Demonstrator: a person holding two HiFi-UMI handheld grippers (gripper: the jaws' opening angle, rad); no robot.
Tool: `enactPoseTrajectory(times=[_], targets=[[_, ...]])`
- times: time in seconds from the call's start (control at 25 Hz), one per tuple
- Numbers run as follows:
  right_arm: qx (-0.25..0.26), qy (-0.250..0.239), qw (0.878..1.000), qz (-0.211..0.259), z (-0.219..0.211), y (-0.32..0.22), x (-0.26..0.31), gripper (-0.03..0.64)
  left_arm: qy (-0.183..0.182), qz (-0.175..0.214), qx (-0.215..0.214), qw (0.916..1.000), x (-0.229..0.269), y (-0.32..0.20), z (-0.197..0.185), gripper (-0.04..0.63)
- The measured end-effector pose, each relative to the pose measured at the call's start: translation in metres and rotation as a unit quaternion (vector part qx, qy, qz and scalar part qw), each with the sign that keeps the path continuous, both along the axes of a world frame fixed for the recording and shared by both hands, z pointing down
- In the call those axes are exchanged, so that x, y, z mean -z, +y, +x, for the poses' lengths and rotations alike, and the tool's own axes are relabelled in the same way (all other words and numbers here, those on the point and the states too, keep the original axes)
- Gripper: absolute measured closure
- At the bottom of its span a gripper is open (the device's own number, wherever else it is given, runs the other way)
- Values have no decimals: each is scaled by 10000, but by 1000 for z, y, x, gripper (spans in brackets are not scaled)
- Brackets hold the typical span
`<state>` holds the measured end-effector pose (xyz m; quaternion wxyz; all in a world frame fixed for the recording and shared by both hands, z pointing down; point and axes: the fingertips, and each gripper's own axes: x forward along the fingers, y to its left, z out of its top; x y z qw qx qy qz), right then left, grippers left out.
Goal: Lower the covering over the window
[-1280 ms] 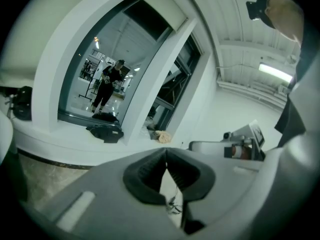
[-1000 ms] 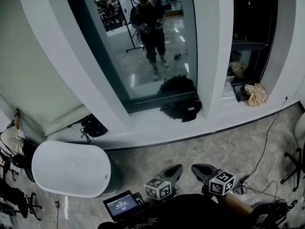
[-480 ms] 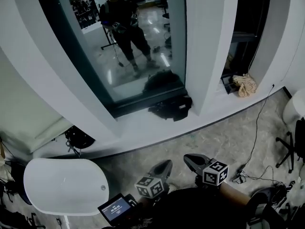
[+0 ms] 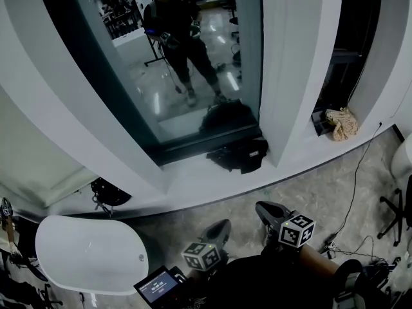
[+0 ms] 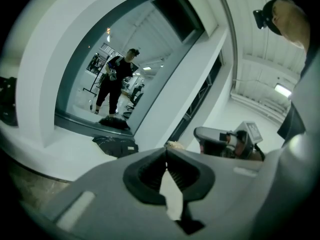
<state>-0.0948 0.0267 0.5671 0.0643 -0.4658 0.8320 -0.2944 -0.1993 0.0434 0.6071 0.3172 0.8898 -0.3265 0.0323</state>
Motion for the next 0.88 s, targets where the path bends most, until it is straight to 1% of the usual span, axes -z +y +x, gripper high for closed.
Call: enactPoseTrajectory(times=[0.12,0.2,0.4,0.48,0.56,0.6,0.68,0.76,0.88], targets=[[61,-66,9999,69,27,-38,2,598,-40,-75,281,9996,-4,-32,17,592],[165,-96,9997,168,44,-64,8,598,-50,-110,382,9992,-4,-56,36,592],[520,116,9969,572,93,-118,25,603,43,148,206,9997,19,-133,110,591],[628,201,9958,635,112,-131,23,603,71,354,153,9992,33,-170,138,582],[702,304,9946,707,133,-141,20,601,125,732,85,9972,53,-210,170,548],[716,364,9941,723,145,-145,16,601,187,922,73,9955,65,-229,186,533],[675,400,9948,647,168,-152,9,601,337,1172,75,9925,84,-261,214,527],[564,285,9965,548,181,-158,5,603,400,1339,41,9902,102,-285,232,513],[472,163,9973,546,186,-167,4,604,412,1698,-78,9846,127,-320,249,502]])
